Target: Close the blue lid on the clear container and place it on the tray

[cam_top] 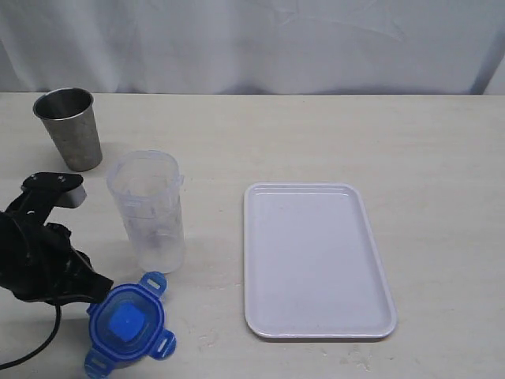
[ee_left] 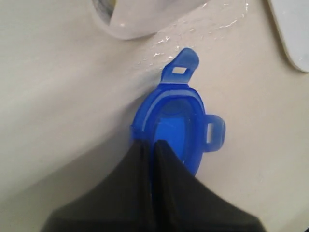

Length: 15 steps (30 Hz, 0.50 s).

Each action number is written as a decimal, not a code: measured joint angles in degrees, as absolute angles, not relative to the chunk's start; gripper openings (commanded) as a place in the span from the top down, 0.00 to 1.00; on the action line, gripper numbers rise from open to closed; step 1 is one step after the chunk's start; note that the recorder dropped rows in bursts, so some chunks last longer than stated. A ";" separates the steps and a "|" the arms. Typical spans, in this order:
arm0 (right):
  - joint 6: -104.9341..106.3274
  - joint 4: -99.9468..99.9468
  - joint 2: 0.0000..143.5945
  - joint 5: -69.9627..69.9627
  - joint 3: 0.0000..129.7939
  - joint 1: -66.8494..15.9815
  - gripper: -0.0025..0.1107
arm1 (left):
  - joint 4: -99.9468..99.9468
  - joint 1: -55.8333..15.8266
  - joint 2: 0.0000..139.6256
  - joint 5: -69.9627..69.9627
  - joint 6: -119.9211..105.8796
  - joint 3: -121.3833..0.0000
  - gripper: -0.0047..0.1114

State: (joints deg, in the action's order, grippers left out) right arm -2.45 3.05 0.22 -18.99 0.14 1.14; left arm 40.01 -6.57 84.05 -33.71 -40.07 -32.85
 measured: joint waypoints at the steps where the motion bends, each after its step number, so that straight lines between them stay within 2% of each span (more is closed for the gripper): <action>1: -2.45 3.05 0.22 -18.99 0.14 1.14 0.94 | 38.25 -6.57 83.01 -33.98 -38.45 -32.85 0.96; 7: -2.45 3.05 0.22 -18.99 0.14 1.14 0.94 | 30.69 -6.57 77.27 -35.90 -31.18 -33.30 0.96; 15: -2.45 3.05 0.22 -18.99 0.14 1.14 0.94 | 22.25 -6.57 72.31 -44.18 -22.21 -40.37 0.96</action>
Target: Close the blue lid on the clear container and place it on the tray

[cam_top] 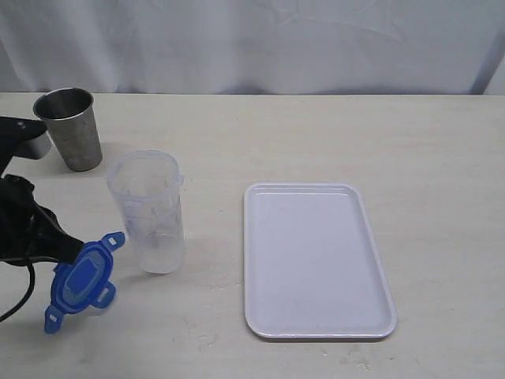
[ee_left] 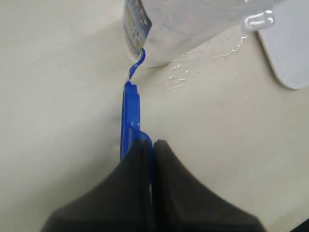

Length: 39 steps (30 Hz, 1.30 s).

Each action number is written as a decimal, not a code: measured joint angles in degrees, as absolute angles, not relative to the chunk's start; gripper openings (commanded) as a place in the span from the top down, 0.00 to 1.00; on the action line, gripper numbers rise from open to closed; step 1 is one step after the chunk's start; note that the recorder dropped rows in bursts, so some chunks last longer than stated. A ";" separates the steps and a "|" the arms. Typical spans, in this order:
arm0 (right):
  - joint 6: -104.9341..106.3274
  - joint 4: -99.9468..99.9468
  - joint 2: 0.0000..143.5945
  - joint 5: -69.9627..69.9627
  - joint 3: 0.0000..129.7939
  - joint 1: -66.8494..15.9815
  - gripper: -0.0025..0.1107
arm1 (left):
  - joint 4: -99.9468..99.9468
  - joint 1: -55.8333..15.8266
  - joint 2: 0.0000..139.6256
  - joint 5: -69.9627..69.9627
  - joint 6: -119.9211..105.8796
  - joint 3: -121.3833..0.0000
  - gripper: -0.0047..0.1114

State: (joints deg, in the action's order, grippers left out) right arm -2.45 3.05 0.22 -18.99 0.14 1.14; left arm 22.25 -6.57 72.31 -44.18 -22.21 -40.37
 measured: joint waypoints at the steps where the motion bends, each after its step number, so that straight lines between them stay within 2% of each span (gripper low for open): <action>1: -2.45 3.05 0.22 -18.99 0.14 1.14 0.94 | 20.97 -6.57 72.15 -45.03 -21.22 -41.11 0.96; 14: -2.45 3.05 0.22 -18.99 0.14 1.14 0.94 | 10.21 -6.57 71.88 -47.67 -15.08 -46.51 0.96; 20: -2.45 3.05 0.22 -18.99 0.14 1.14 0.94 | 4.62 -6.57 71.88 -47.67 -15.08 -52.95 0.96; 32: -2.45 3.05 0.22 -18.99 0.14 1.14 0.94 | 5.39 -6.57 71.88 -28.51 -26.37 -55.42 0.96; 39: -2.45 3.05 0.22 -18.99 0.14 1.14 0.94 | 22.46 -6.57 71.88 -24.33 -46.11 -55.42 0.96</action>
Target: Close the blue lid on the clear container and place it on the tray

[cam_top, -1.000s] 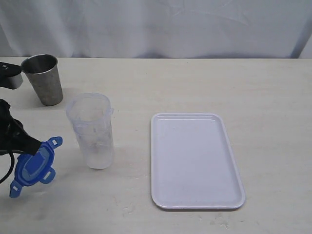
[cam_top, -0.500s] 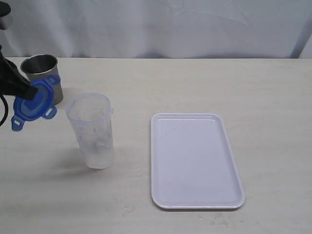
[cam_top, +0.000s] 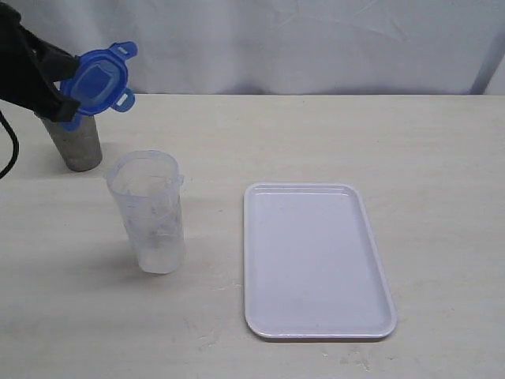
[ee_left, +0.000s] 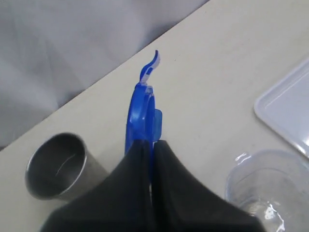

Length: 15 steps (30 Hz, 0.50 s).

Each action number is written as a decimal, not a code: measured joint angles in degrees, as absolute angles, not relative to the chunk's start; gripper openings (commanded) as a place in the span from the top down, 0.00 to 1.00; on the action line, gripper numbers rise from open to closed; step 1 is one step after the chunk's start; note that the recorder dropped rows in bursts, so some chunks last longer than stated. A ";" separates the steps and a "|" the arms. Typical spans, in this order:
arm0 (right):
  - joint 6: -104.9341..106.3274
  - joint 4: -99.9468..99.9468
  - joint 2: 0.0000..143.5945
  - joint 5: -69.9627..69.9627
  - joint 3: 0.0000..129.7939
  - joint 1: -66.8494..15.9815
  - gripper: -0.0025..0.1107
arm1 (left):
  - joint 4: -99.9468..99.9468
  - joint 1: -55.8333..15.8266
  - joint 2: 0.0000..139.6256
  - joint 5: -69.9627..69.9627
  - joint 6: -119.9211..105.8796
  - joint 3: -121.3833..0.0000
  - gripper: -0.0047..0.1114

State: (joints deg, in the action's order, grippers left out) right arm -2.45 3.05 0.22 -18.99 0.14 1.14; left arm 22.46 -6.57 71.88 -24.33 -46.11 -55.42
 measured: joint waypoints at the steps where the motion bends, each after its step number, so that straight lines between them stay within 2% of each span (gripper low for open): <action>1: -2.45 3.05 0.22 -18.99 0.14 1.14 0.94 | 26.12 -6.57 71.88 -24.33 -50.49 -55.42 0.96; 7: -2.45 3.05 0.22 -18.99 0.14 1.14 0.94 | 44.03 -6.57 71.88 -27.65 -76.44 -55.42 0.96; 15: -2.45 3.05 0.22 -18.99 0.14 1.14 0.94 | 45.85 -6.57 71.88 -28.00 -86.98 -55.42 0.96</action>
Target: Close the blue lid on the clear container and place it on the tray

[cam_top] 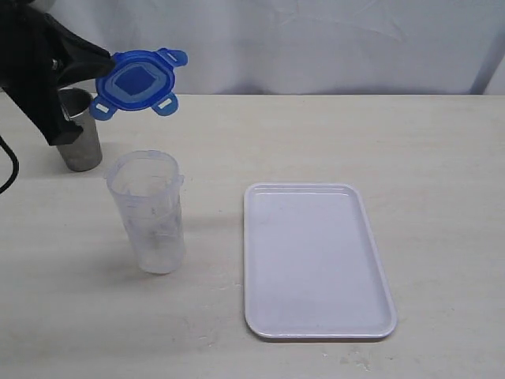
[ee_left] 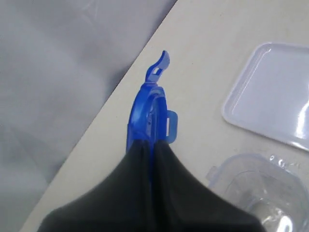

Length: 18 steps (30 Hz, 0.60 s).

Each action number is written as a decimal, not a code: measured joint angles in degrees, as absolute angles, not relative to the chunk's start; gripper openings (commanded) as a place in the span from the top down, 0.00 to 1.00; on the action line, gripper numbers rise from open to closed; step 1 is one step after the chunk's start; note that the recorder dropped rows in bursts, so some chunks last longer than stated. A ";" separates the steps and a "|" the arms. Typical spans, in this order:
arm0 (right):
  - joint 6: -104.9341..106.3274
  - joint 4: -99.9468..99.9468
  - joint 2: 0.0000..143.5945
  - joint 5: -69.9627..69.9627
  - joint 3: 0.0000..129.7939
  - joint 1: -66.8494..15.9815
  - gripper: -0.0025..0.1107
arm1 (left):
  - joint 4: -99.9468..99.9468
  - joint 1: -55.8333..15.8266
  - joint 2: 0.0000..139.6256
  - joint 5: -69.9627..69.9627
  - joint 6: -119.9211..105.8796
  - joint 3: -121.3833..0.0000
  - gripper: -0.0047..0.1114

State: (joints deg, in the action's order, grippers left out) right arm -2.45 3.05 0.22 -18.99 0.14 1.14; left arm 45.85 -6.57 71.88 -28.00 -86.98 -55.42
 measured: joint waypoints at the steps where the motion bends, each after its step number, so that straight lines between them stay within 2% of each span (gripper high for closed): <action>1: -2.45 3.05 0.22 -18.99 0.14 1.14 0.94 | 45.74 -6.57 71.88 -27.42 -89.02 -55.42 0.96; 10: -2.45 3.05 0.22 -18.99 0.14 1.14 0.94 | 47.52 -6.57 71.88 -30.38 -113.31 -55.42 0.96; 18: -2.45 3.05 0.22 -18.99 0.14 1.14 0.94 | 39.29 -10.76 71.88 -32.87 -109.64 -55.42 0.96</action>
